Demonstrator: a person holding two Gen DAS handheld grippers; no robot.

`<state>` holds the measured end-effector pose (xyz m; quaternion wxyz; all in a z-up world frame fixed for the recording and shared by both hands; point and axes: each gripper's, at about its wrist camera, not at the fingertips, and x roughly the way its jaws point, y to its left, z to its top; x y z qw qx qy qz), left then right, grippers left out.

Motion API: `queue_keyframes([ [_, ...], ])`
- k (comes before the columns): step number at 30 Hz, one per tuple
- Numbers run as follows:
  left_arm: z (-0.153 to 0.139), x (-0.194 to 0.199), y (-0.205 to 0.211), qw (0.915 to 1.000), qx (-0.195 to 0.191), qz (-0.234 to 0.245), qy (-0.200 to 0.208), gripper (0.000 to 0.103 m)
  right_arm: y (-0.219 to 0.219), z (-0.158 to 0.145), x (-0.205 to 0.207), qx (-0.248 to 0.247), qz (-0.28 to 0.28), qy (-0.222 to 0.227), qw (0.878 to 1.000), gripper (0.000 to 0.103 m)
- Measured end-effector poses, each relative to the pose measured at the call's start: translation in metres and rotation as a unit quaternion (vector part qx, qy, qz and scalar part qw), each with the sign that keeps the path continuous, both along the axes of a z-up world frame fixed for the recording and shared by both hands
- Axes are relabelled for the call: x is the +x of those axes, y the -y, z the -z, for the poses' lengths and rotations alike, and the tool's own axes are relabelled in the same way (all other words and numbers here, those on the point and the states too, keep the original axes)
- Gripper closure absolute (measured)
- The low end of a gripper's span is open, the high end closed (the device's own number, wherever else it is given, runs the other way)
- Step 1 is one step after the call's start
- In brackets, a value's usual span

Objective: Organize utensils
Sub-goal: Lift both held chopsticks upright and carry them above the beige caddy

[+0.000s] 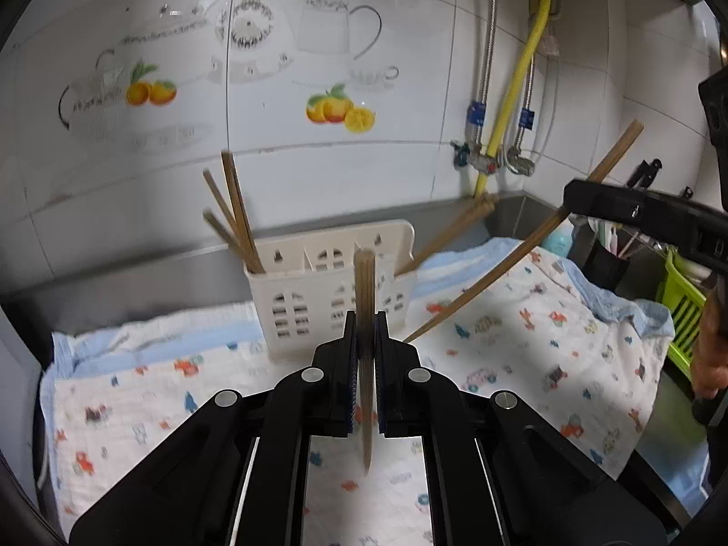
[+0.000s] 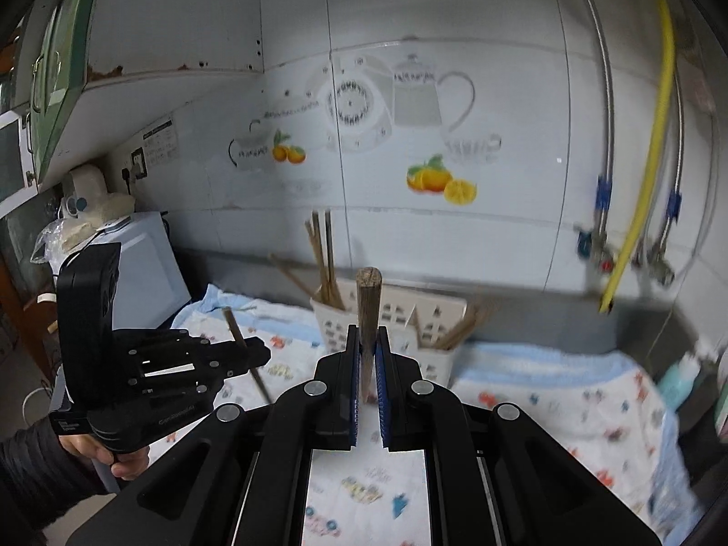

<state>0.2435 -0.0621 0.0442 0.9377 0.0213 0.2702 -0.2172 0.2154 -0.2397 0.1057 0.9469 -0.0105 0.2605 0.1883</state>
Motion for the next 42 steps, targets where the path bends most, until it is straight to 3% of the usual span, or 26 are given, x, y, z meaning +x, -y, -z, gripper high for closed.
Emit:
queue_keyframes([
  [9,-0.060,0.028,0.000,0.9984,0.000,-0.014,0.056,0.098,0.009,-0.041,0.038,-0.034,0.029,0.032,0.998,0.097],
  [16,-0.111,0.058,0.007,0.9923,0.009,-0.037,0.118,0.098,0.009,-0.029,0.075,-0.039,0.041,0.014,0.998,0.097],
  [20,-0.123,0.078,0.010,0.9892,0.007,-0.053,0.137,0.098,0.006,-0.014,0.092,-0.046,0.040,-0.001,0.998,0.096],
  [25,-0.114,0.107,0.010,0.9882,-0.002,-0.073,0.135,0.098,0.007,0.002,0.106,-0.052,0.040,-0.013,0.998,0.096],
  [32,-0.077,0.133,0.005,0.9926,-0.008,-0.090,0.081,0.098,0.006,0.017,0.115,-0.050,0.035,-0.027,0.998,0.096],
  [42,-0.042,0.143,0.007,0.9952,0.003,-0.088,0.042,0.098,0.003,0.034,0.120,-0.052,0.033,-0.042,0.997,0.096],
])
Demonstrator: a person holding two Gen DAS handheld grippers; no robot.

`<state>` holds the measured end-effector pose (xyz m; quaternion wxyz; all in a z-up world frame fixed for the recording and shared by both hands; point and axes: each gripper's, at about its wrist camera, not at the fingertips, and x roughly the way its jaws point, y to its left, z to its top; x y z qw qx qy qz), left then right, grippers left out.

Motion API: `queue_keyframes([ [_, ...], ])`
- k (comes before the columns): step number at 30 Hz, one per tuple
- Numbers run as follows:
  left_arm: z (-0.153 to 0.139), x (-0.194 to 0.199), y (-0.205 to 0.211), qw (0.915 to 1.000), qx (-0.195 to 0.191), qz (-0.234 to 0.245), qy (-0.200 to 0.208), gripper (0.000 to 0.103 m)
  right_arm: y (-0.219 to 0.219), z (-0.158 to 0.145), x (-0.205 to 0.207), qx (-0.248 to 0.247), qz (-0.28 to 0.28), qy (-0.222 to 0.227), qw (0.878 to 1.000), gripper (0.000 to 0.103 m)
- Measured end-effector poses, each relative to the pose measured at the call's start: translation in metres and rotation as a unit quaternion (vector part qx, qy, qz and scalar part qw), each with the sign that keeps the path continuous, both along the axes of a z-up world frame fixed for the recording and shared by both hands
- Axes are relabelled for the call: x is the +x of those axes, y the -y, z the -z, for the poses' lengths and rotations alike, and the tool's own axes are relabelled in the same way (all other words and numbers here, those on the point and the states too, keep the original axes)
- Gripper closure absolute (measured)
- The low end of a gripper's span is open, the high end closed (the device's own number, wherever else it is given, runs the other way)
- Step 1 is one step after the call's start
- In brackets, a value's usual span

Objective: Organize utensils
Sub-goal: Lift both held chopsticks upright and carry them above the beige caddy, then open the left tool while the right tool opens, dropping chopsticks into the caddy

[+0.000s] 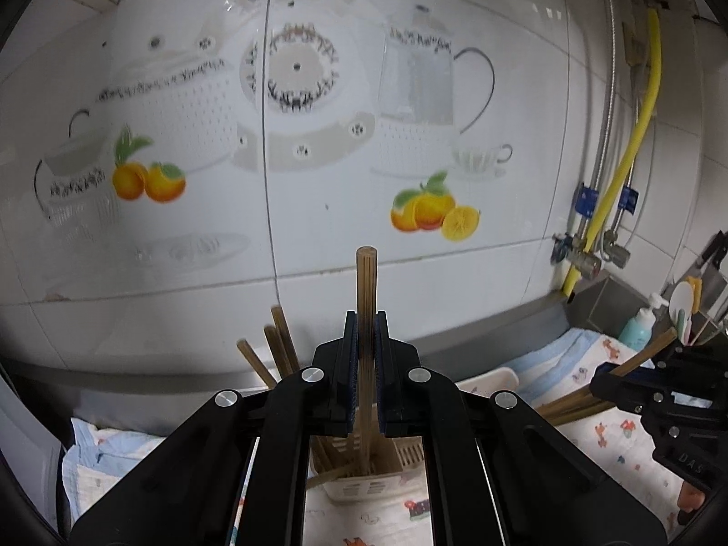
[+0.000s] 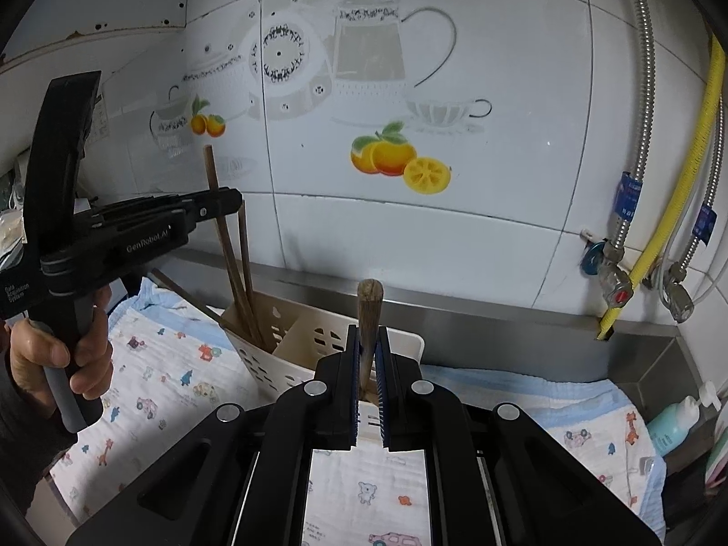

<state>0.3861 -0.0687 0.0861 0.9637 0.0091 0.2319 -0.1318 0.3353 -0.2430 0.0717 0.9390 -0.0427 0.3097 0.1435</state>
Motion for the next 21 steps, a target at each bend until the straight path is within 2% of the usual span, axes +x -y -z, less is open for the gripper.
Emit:
queue_keyframes([
  [10,0.012,0.001,0.000,0.9998,0.000,-0.001,-0.018,0.095,0.002,0.006,0.000,0.000,0.005,-0.005,1.000,0.094],
  [12,0.011,-0.001,-0.001,0.9998,-0.001,-0.003,-0.018,0.090,0.003,0.006,-0.001,0.001,0.006,-0.005,1.000,0.089],
  [13,0.010,-0.003,-0.002,0.9999,-0.001,-0.005,-0.016,0.081,0.003,0.006,-0.001,0.001,0.006,-0.004,1.000,0.084],
  [14,0.009,-0.004,-0.003,0.9999,-0.002,-0.007,-0.015,0.066,0.004,0.005,-0.002,-0.001,0.008,-0.002,1.000,0.080],
  [15,0.009,-0.006,-0.004,0.9999,-0.003,-0.009,-0.012,0.062,0.004,0.005,-0.004,-0.001,0.008,-0.001,1.000,0.079],
  [18,0.006,-0.013,-0.006,0.9999,-0.003,-0.008,-0.008,0.061,0.007,0.003,-0.007,0.001,0.013,0.000,1.000,0.070],
  [21,0.003,-0.019,-0.006,0.9999,0.001,-0.009,-0.005,0.055,0.010,0.000,-0.013,0.005,0.015,0.005,1.000,0.065],
])
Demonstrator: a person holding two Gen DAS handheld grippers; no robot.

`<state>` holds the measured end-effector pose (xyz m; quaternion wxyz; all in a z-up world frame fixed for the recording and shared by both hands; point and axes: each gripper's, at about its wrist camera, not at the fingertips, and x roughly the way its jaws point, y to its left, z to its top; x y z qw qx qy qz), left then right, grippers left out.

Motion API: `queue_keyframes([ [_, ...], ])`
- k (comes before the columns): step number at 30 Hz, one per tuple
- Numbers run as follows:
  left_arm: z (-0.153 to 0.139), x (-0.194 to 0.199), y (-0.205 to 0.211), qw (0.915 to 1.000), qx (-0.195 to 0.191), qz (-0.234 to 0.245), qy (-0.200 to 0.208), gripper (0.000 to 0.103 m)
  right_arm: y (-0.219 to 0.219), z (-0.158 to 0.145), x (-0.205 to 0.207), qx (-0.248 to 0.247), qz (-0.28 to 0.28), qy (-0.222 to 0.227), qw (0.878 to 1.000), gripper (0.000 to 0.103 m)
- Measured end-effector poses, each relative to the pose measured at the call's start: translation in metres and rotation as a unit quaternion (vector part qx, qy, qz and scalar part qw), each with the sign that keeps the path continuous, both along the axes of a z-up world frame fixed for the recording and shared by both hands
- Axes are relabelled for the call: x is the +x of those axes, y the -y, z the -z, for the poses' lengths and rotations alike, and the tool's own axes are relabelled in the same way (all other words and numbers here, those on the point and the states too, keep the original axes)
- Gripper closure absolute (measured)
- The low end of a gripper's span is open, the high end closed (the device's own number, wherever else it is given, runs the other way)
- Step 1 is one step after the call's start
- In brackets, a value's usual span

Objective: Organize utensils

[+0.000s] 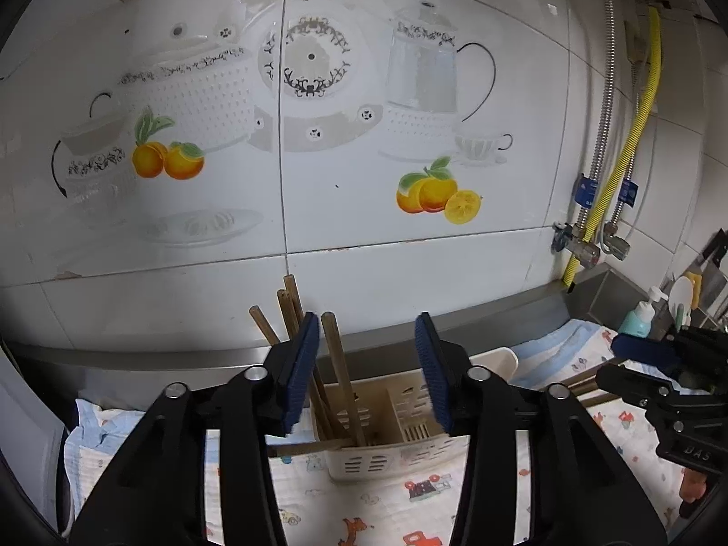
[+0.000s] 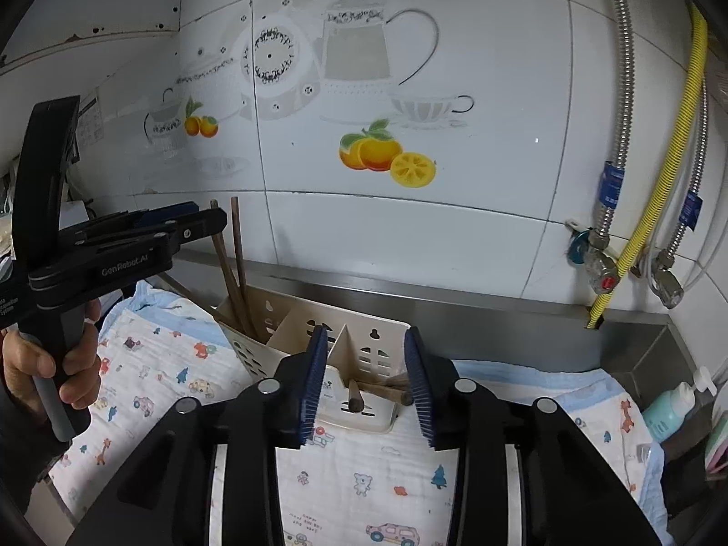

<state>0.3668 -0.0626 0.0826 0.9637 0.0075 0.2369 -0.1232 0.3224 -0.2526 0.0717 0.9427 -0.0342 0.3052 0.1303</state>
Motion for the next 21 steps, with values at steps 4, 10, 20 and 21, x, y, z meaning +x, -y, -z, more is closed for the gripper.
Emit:
queue_keyframes([
  [4,-0.005,-0.011,-0.001,0.9999,0.004,-0.003,0.009,0.041,0.002,-0.007,-0.010,0.001,0.004,0.010,1.000,0.056],
  [10,-0.011,-0.034,-0.004,0.9997,0.004,-0.012,0.021,0.023,0.005,-0.015,-0.026,0.004,0.011,0.023,1.000,0.046],
  [20,-0.012,-0.074,-0.014,0.9995,-0.004,-0.018,0.024,0.010,0.008,-0.023,-0.065,0.014,0.018,0.039,0.999,0.018],
  [21,-0.011,-0.078,-0.014,0.9995,-0.004,-0.020,0.024,0.009,0.007,-0.024,-0.070,0.011,0.021,0.043,0.999,0.018],
])
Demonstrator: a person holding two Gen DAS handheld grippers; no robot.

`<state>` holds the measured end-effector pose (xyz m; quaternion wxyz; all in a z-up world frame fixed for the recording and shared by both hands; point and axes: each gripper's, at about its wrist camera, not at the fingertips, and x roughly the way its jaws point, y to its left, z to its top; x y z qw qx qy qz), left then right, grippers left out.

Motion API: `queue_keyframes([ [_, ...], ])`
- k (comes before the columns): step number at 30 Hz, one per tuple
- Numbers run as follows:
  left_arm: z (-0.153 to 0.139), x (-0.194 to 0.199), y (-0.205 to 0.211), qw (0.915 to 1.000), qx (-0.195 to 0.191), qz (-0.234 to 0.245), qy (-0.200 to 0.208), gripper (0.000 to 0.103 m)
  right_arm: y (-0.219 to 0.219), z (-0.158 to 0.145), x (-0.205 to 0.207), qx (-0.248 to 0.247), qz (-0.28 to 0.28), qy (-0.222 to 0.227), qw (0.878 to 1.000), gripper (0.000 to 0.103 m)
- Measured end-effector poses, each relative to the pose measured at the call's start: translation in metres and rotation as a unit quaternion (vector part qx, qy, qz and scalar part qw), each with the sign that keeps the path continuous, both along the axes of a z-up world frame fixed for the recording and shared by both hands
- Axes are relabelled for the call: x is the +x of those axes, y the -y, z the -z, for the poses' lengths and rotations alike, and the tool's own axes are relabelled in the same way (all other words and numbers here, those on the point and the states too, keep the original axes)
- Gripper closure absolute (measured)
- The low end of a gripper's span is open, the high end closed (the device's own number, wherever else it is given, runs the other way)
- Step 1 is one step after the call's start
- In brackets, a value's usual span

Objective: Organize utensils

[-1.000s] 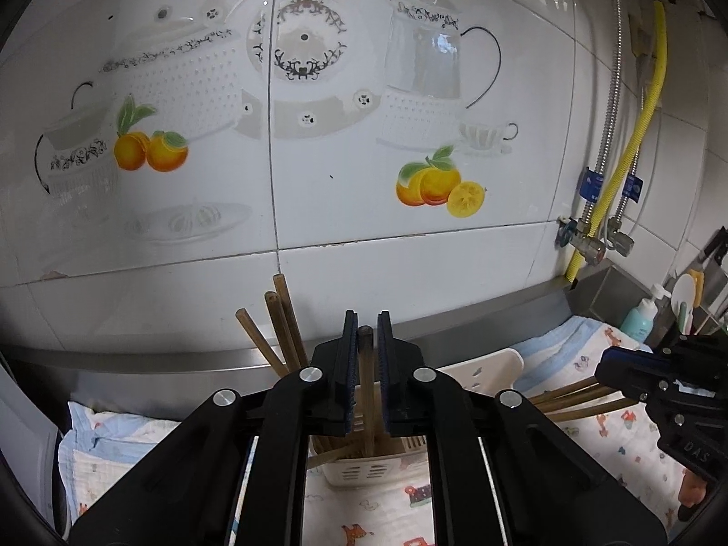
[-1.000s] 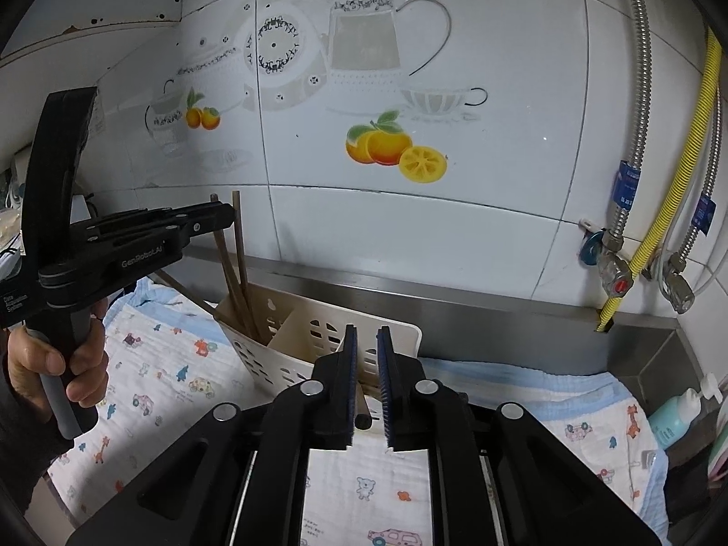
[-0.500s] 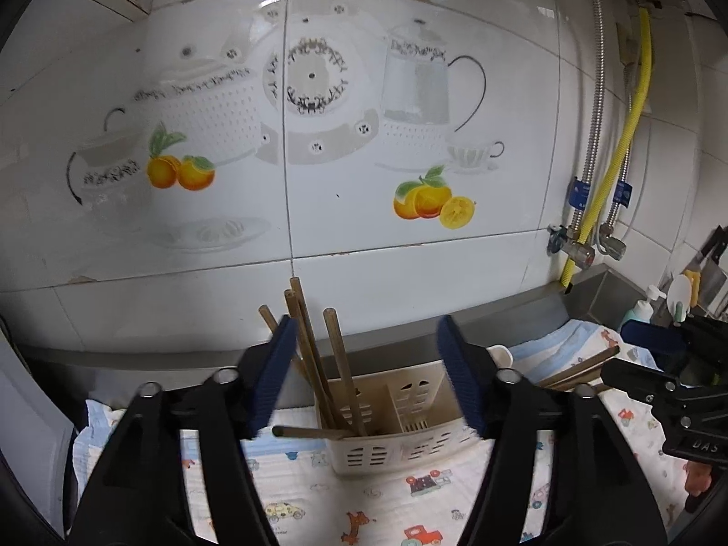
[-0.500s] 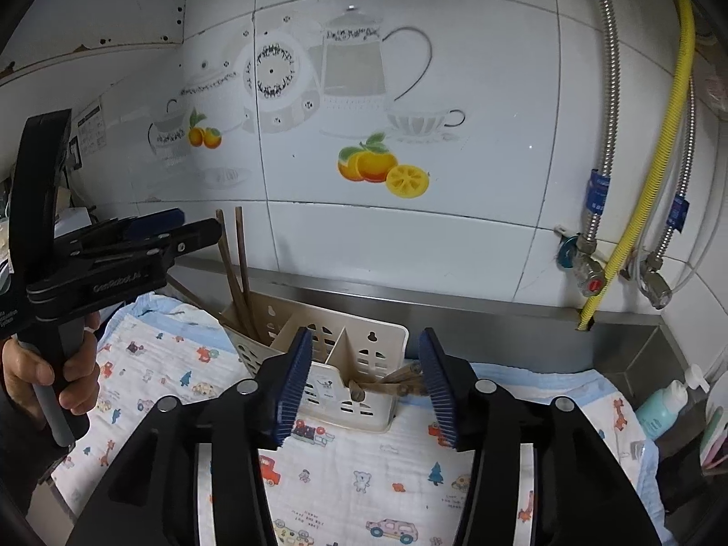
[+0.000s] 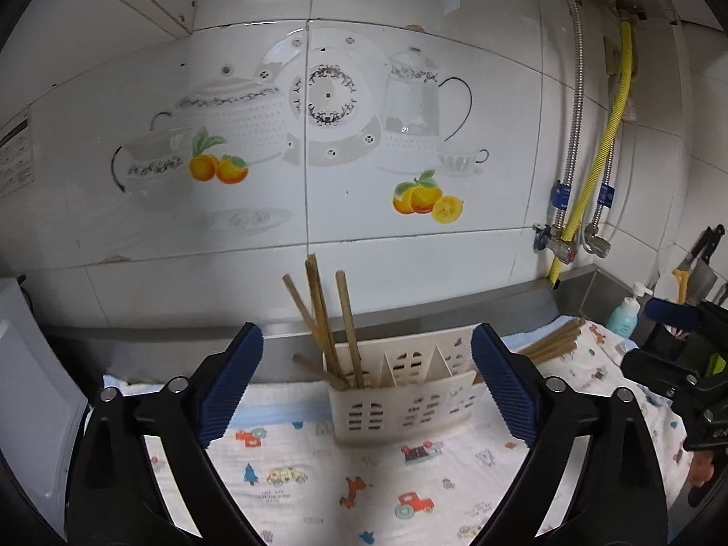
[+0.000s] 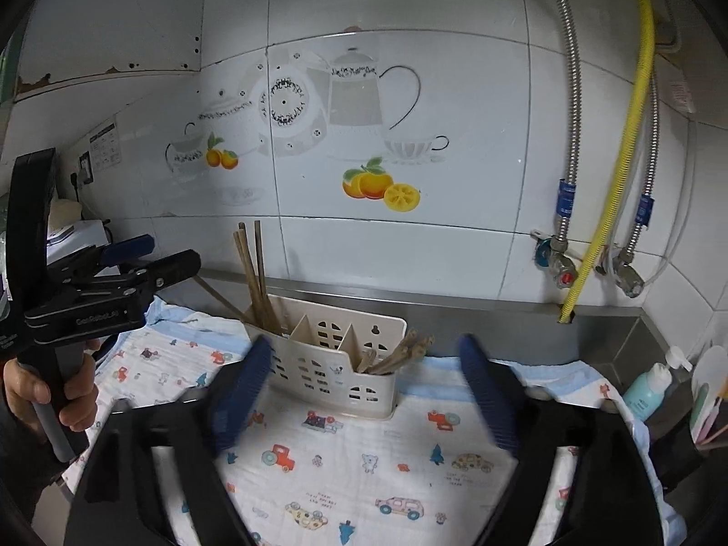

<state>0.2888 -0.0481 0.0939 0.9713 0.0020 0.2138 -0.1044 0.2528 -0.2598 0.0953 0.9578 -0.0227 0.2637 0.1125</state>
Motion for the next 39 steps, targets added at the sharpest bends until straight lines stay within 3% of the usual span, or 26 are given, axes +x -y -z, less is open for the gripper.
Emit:
queue_keyframes([
  [15,0.022,-0.058,-0.031,0.9997,-0.010,-0.021,-0.006,0.005,-0.012,0.035,-0.049,-0.014,0.010,-0.016,1.000,0.011],
  [23,0.032,-0.098,-0.035,0.9997,0.017,-0.019,0.000,0.005,-0.024,0.048,-0.079,-0.033,0.020,-0.016,0.999,0.008],
  [39,0.066,-0.159,-0.053,0.9993,0.003,-0.025,-0.029,0.005,-0.012,0.066,-0.133,0.026,0.043,-0.038,0.998,0.007],
])
